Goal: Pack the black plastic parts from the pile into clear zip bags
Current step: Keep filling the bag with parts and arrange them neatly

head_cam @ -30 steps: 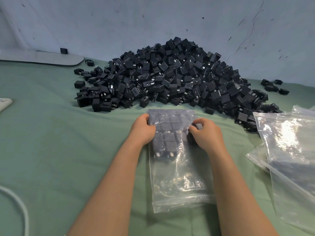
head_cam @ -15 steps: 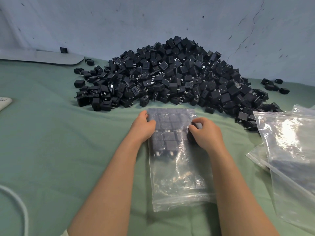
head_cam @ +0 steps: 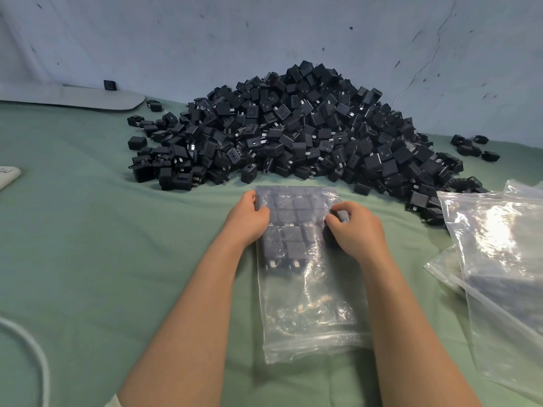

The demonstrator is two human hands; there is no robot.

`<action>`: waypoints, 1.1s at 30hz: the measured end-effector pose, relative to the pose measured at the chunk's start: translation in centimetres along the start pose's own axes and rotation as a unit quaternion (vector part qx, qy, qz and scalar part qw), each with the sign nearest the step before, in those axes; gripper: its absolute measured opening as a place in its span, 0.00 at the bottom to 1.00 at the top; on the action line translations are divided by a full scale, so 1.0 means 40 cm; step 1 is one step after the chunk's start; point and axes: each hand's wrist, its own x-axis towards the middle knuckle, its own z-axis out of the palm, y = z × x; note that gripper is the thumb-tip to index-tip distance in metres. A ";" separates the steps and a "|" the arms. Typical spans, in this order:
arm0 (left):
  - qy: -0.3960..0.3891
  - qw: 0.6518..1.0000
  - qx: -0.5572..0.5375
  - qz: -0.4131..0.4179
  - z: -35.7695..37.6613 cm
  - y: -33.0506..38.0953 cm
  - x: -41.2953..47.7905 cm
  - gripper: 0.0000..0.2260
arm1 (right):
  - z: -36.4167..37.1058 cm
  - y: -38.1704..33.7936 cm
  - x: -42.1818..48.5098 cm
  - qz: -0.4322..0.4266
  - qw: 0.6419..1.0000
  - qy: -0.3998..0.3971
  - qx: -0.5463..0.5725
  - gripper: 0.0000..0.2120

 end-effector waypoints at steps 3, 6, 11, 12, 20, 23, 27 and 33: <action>0.013 1.000 -0.019 -0.011 0.000 0.005 -0.002 0.23 | -0.002 -0.001 -0.001 -0.001 1.000 -0.011 0.004 0.13; 0.029 0.999 -0.017 -0.017 -0.004 0.006 -0.003 0.21 | -0.008 -0.003 -0.002 0.009 1.000 -0.013 0.017 0.14; 0.015 0.999 0.015 -0.024 -0.011 0.005 -0.007 0.08 | -0.018 -0.009 -0.006 0.021 1.000 -0.010 0.014 0.15; 0.008 1.000 0.016 -0.021 -0.011 0.007 -0.011 0.10 | -0.019 -0.010 -0.007 0.023 1.000 -0.009 0.013 0.16; 0.003 1.000 0.004 -0.013 -0.009 0.018 -0.019 0.15 | -0.014 -0.015 -0.009 0.024 1.000 -0.014 -0.003 0.14; 0.000 1.000 0.007 -0.009 -0.008 0.017 -0.021 0.15 | -0.014 -0.017 -0.010 0.024 1.000 -0.016 -0.004 0.13; 0.008 1.000 0.010 -0.003 -0.006 0.019 -0.023 0.12 | -0.026 -0.020 -0.017 0.020 0.999 -0.032 -0.004 0.15; 0.018 0.999 0.032 0.007 -0.007 0.013 -0.065 0.16 | -0.059 0.005 -0.066 0.022 0.999 -0.027 -0.025 0.18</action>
